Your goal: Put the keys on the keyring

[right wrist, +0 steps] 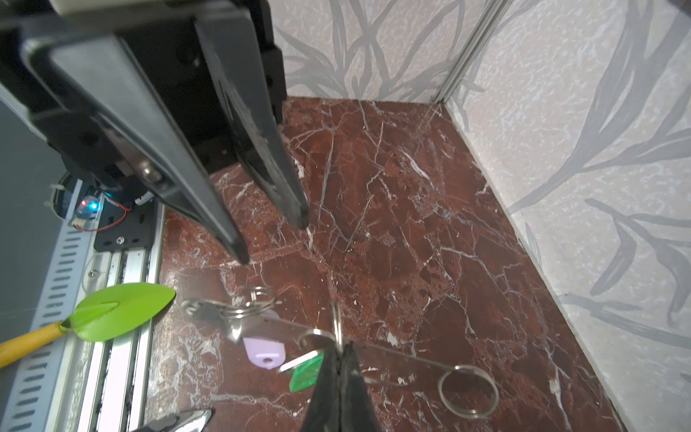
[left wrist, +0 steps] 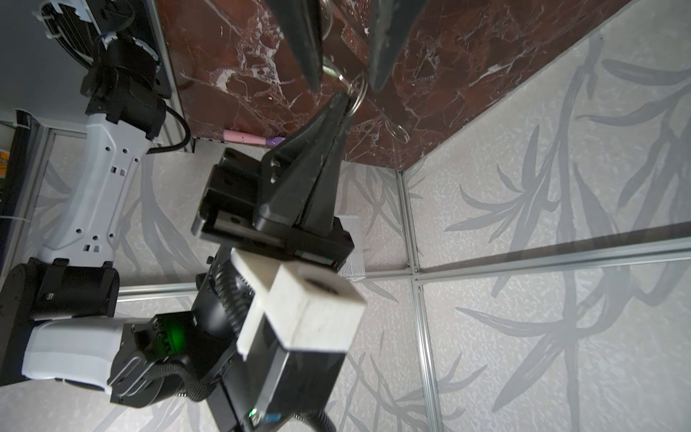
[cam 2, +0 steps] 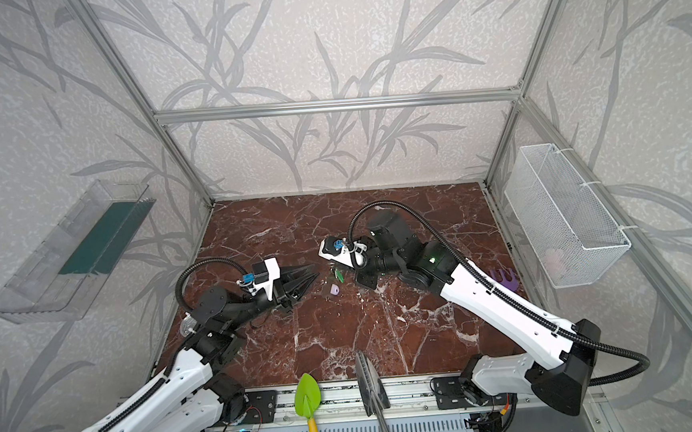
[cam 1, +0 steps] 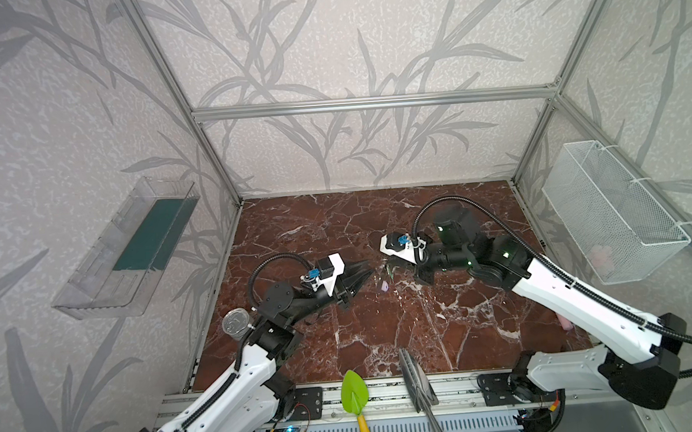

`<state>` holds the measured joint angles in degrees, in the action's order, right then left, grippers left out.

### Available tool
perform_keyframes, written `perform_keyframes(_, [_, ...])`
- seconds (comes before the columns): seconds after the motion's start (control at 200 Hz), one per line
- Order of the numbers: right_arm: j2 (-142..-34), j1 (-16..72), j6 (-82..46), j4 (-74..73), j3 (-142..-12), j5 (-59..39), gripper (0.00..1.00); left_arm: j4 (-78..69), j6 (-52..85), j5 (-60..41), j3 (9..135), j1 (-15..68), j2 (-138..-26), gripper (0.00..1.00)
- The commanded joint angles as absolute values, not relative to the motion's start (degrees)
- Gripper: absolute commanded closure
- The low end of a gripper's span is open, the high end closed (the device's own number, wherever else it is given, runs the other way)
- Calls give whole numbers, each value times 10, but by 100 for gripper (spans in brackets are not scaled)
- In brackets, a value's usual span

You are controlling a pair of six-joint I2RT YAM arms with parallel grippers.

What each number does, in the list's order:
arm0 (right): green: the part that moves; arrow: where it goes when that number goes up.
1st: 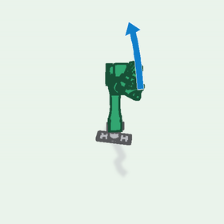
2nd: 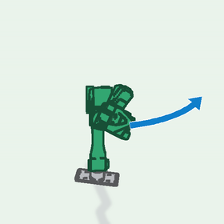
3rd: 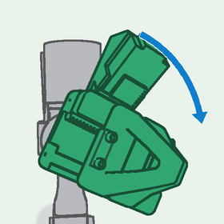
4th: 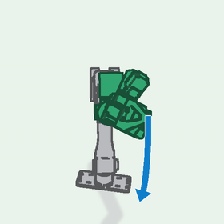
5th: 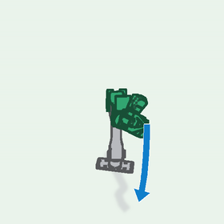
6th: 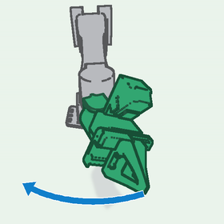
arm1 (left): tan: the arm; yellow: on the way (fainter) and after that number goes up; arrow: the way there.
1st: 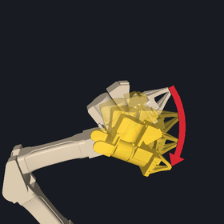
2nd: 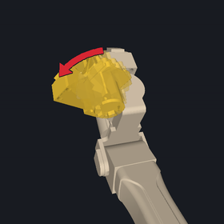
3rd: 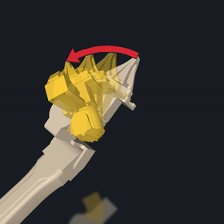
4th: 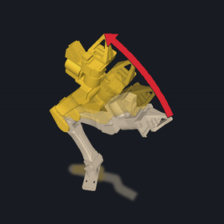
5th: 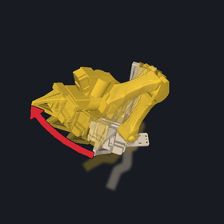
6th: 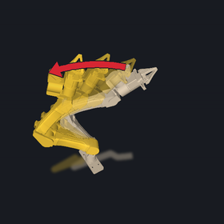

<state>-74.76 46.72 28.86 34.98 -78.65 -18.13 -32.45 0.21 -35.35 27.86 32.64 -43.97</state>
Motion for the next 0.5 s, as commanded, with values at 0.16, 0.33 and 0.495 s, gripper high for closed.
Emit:
perform_keyframes(0.16, [-806, 478, 358, 479, -874, -152, 100, -166, -122, -292, 337, 355, -437, 78])
perform_keyframes(0.33, [-819, 486, 368, 494, -892, -162, 100, -169, -138, -283, 343, 370, -449, 79])
perform_keyframes(0.495, [-819, 489, 373, 496, -894, -177, 100, -159, -140, -294, 356, 379, -471, 79])
